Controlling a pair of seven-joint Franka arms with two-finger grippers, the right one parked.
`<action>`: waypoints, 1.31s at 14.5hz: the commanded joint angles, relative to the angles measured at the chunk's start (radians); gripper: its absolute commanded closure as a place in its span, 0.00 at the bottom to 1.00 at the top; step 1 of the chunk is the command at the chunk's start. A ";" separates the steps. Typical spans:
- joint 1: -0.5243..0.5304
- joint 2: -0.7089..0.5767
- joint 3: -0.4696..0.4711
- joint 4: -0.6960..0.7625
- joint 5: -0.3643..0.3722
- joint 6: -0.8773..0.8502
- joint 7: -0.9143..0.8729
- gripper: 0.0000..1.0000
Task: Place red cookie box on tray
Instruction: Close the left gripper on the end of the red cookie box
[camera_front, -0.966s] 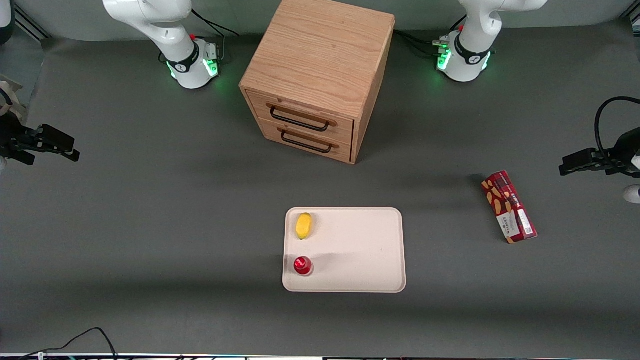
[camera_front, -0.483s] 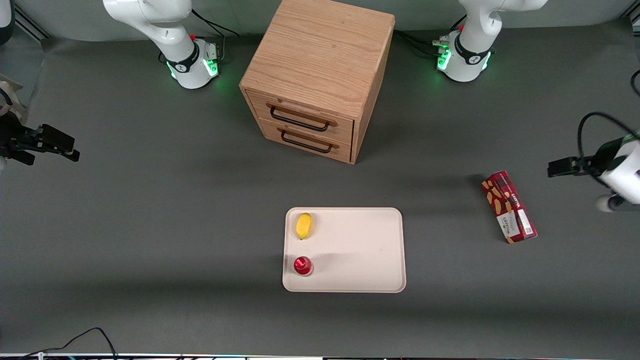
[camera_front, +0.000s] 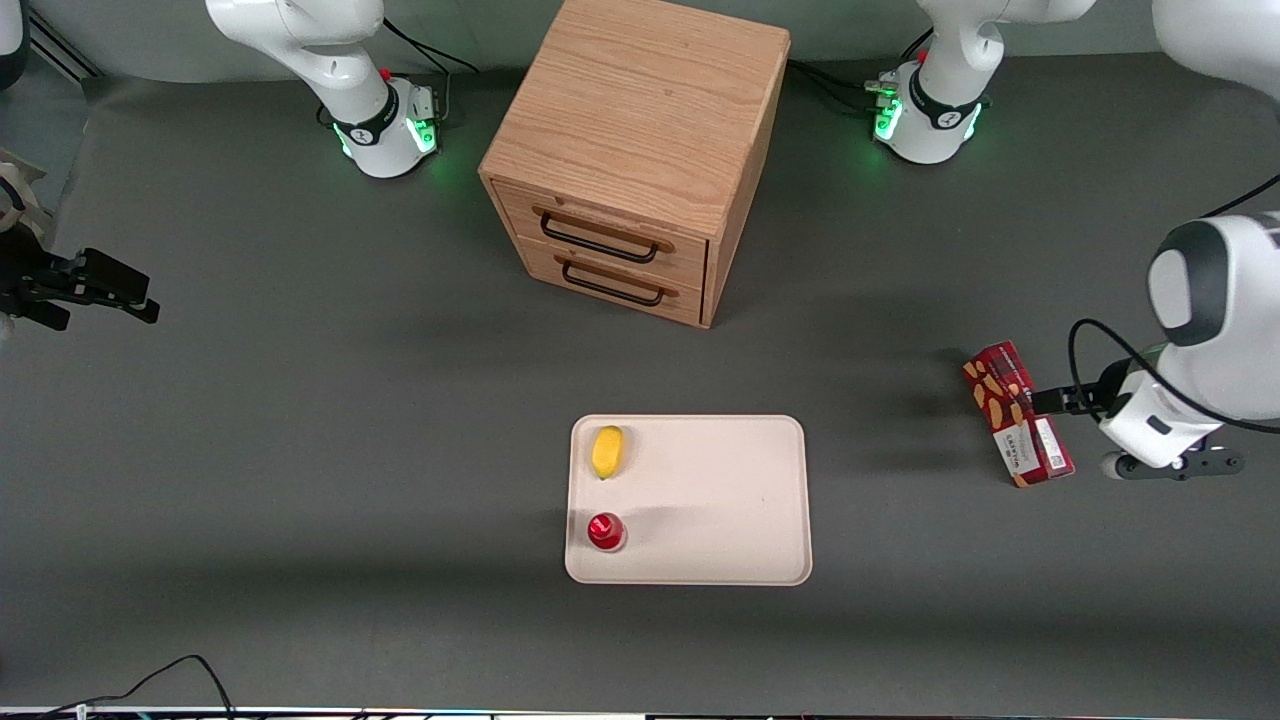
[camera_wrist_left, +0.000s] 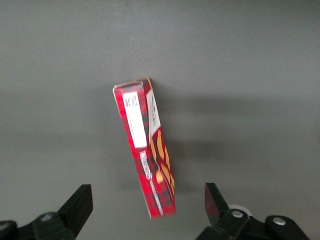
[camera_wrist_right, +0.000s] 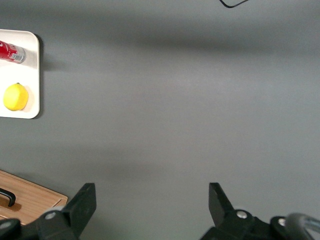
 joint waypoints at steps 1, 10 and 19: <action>-0.003 -0.029 0.005 -0.160 -0.004 0.199 -0.016 0.00; 0.015 0.068 0.005 -0.369 -0.035 0.632 0.024 0.01; 0.016 0.048 0.005 -0.383 -0.062 0.620 0.036 1.00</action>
